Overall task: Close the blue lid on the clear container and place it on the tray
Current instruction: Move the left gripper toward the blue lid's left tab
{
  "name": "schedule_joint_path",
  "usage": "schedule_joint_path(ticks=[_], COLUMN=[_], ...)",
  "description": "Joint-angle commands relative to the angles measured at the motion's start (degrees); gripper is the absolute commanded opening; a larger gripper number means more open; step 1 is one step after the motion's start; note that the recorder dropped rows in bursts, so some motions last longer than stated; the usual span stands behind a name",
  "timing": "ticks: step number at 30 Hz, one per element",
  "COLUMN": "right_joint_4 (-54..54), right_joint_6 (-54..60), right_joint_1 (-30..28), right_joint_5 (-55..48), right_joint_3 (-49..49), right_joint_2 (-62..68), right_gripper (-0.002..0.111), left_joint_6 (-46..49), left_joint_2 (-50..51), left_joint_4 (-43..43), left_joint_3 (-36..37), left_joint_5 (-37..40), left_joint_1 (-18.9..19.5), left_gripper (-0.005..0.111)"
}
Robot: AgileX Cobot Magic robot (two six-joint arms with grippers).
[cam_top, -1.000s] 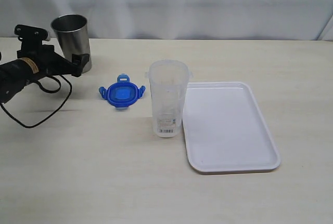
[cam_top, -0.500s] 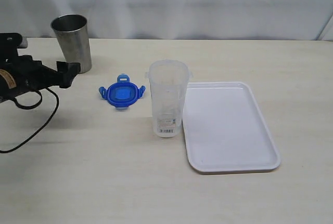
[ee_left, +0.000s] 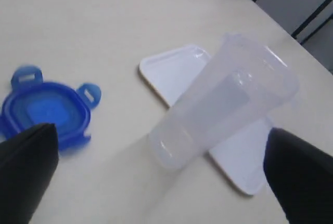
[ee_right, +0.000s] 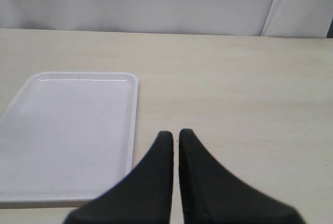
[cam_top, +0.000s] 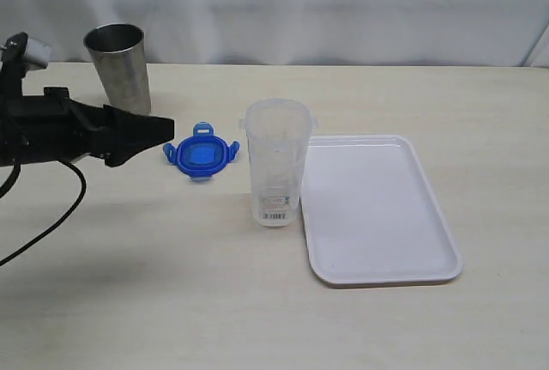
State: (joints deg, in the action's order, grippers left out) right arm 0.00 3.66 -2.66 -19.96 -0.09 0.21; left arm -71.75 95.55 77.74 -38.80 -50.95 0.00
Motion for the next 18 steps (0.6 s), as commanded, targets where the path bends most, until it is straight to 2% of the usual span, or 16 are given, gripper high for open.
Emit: schedule_joint_path(ticks=[1, 3, 4, 6, 8, 11, 14, 16, 18], right_joint_4=[0.00, 0.00, 0.00, 0.00, 0.00, 0.00, 0.00, 0.00, 0.00], right_joint_6=[0.01, 0.01, 0.01, 0.01, 0.01, 0.01, 0.01, 0.01, 0.01], right_joint_1=[0.11, 0.11, 0.11, 0.11, 0.11, 0.11, 0.11, 0.11, 0.11], right_joint_5=[0.11, 0.11, 0.11, 0.11, 0.11, 0.11, 0.11, 0.11, 0.11], right_joint_3=[0.09, 0.09, 0.09, 0.09, 0.09, 0.09, 0.09, 0.09, 0.09], right_joint_2=[-0.21, -0.21, -0.21, -0.21, -0.21, -0.21, -0.21, -0.21, -0.21], right_gripper=[0.004, 0.004, 0.004, 0.004, 0.004, 0.004, 0.004, 0.004, 0.004], left_joint_6=[-20.54, -29.27, -32.12, -32.13, -31.96, -25.35, -20.78, -22.79, -25.89], left_joint_2=[-0.32, -0.32, -0.32, -0.54, -0.54, -0.54, -0.54, -0.30, -0.17], left_joint_4=[13.67, 22.21, 22.21, 22.21, 22.21, 22.21, 21.85, 17.36, 17.46], left_joint_3=[-0.54, -2.21, -2.73, -3.30, -4.33, -6.03, -6.24, -6.24, -6.63], left_joint_5=[8.15, 13.00, 14.62, 17.08, 19.90, 19.85, 21.54, 24.83, 26.50], left_joint_1=[-0.01, -0.41, -0.67, -1.31, -2.94, -5.73, -7.37, -7.37, -7.24], left_gripper=[0.104, 0.101, 0.095, 0.080, 0.059, 0.034, 0.024, 0.019, 0.016])
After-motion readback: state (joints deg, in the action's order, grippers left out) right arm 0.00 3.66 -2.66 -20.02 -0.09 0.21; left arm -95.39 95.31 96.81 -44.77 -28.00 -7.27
